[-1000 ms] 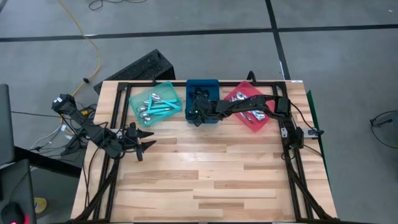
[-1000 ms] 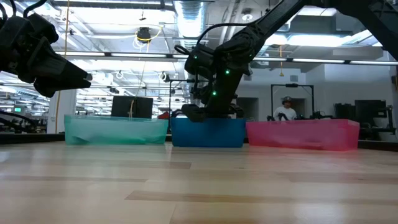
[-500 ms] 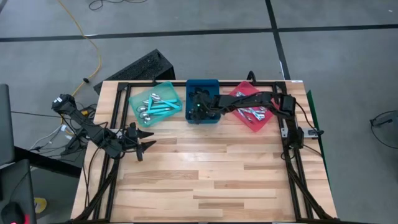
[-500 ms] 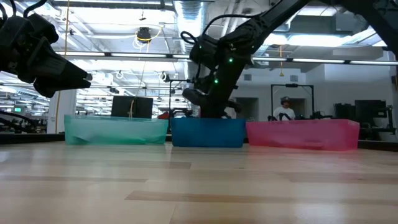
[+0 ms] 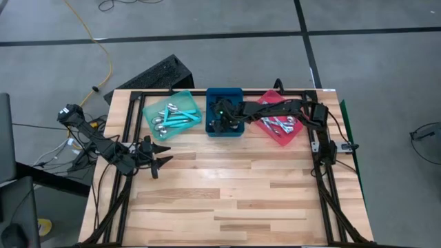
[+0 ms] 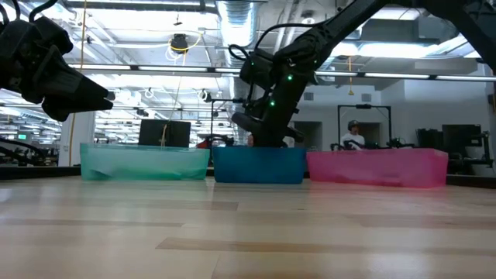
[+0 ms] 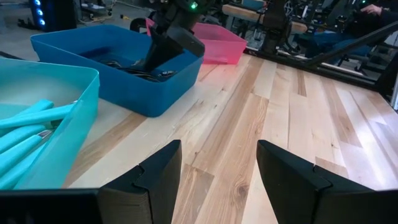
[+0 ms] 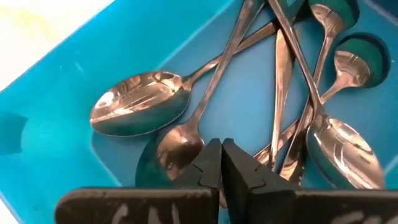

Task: Sort silverware by color (type)
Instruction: Return to Home Position

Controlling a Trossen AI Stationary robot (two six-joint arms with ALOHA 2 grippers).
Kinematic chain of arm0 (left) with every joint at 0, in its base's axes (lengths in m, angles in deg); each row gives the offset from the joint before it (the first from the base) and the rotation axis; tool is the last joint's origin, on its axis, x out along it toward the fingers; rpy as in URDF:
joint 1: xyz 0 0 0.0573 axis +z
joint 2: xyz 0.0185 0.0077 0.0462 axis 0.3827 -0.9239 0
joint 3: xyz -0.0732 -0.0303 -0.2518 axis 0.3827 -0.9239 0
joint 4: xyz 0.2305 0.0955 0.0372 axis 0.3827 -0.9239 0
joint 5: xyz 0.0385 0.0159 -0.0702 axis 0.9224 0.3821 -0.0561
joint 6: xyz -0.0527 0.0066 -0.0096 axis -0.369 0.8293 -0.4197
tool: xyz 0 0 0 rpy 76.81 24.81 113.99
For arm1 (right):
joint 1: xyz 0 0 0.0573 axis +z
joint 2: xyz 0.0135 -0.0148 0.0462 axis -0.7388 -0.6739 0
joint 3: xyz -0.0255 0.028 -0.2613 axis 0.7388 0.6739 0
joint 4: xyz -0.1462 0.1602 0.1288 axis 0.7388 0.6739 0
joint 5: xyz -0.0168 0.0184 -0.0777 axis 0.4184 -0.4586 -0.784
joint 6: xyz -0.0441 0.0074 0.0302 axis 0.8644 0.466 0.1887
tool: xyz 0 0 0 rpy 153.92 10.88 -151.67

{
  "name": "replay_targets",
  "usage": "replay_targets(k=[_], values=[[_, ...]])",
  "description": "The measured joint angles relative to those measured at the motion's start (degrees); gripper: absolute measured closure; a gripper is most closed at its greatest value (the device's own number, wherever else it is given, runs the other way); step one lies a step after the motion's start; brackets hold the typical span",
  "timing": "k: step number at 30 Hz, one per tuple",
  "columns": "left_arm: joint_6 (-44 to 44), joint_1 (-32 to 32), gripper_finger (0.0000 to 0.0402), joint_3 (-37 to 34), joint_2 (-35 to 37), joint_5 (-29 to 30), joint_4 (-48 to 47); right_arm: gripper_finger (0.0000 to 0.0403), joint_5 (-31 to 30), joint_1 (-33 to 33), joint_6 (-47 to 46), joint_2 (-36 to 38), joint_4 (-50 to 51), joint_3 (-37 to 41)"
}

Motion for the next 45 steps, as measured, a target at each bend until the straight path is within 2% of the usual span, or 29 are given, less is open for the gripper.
replay_targets(k=[7,14,21,39,45], values=[[0.0,0.0,0.0207,0.0,0.0,0.0,0.0,0.0318,4.1,0.0,3.2,0.6,0.6,0.0],[1.0,0.0,0.0207,0.0,0.0,-1.0,0.0,0.0285,4.4,0.0,5.3,4.4,1.7,0.0],[1.5,0.0,0.0207,0.0,0.0,-1.0,0.0,0.0283,4.4,-0.3,9.5,11.7,3.8,0.0],[-2.1,0.0,0.0207,-0.2,0.0,-1.6,2.6,0.0282,3.5,0.2,17.8,36.1,24.1,0.0],[-4.5,0.0,0.0207,-0.2,0.0,-3.7,5.1,0.0282,3.6,4.0,20.9,43.6,30.5,0.2]])
